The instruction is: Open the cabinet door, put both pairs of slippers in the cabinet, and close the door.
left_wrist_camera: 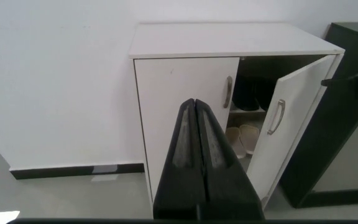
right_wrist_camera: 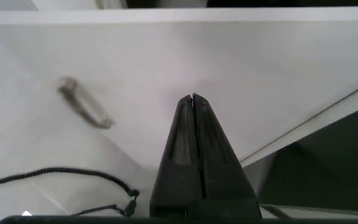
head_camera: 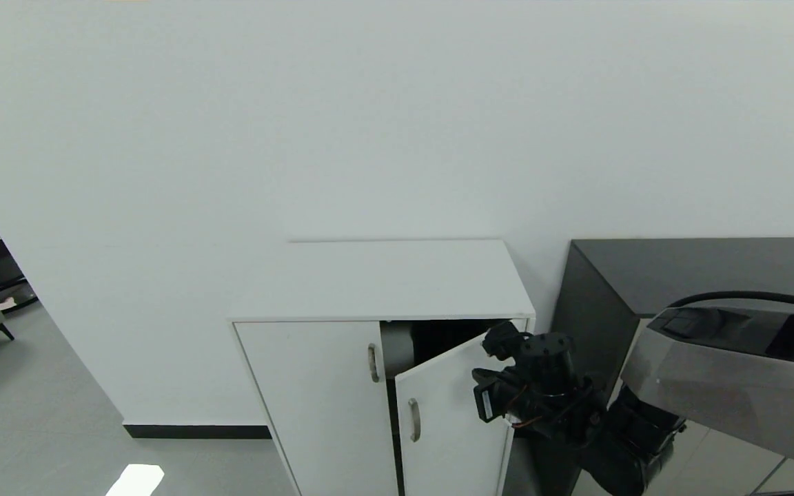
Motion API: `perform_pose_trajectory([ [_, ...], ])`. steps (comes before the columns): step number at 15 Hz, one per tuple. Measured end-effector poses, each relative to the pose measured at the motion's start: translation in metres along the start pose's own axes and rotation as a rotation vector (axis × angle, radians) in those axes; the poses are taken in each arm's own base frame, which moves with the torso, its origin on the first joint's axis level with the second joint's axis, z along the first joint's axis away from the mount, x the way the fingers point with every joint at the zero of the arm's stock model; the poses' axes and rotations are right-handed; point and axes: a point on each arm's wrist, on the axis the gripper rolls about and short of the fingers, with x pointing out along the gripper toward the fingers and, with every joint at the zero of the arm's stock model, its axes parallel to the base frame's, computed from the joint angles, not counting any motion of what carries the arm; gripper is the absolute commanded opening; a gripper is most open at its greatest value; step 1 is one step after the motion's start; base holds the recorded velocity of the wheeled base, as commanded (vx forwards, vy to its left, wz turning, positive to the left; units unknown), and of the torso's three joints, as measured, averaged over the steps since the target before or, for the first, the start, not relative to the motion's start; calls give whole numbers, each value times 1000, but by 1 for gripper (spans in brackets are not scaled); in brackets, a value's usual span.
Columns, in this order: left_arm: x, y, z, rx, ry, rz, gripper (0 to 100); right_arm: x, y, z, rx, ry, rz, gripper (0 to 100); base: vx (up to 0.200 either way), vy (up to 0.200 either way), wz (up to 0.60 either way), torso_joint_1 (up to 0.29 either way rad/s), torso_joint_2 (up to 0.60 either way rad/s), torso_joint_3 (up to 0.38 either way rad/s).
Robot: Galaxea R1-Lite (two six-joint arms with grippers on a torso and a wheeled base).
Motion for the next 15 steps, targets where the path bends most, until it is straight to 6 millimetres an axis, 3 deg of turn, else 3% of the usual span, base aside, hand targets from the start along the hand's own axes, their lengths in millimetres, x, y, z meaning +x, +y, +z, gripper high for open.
perform_pose_trajectory([
  [6,0,0,0,1,0,0,0,35,-17,17,17,6,-45,0,0,0,0,0,0,0],
  [15,0,0,0,0,0,3,0,50,-26,29,24,12,-64,0,0,0,0,0,0,0],
])
